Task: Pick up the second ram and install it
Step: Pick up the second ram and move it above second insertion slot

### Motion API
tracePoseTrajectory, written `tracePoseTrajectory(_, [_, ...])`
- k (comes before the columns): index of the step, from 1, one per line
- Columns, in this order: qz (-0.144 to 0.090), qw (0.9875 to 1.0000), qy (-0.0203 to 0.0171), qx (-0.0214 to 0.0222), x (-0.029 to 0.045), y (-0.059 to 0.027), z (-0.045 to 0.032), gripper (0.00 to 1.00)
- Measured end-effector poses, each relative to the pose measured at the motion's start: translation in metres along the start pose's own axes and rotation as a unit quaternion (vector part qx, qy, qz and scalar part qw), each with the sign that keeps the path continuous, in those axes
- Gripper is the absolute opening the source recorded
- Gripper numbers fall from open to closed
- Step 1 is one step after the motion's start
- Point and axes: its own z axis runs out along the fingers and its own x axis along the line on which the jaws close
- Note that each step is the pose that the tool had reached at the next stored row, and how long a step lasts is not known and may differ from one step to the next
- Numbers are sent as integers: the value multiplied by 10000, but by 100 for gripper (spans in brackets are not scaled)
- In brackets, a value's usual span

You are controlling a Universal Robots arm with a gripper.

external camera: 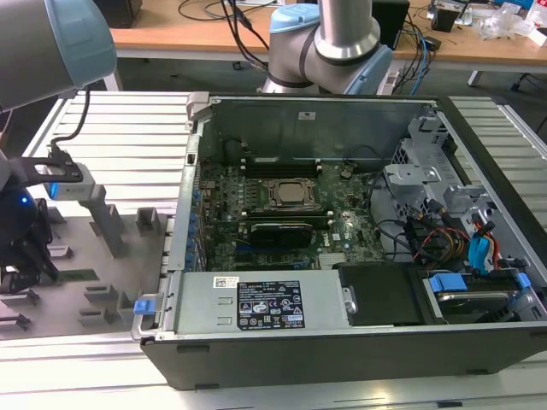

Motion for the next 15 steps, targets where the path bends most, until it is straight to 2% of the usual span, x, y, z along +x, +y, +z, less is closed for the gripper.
tracePoseTrajectory(12, [0,10000,0,-1,-1,2,-95,14])
tracePoseTrajectory(15, [0,10000,0,0,-2,4,-145,14])
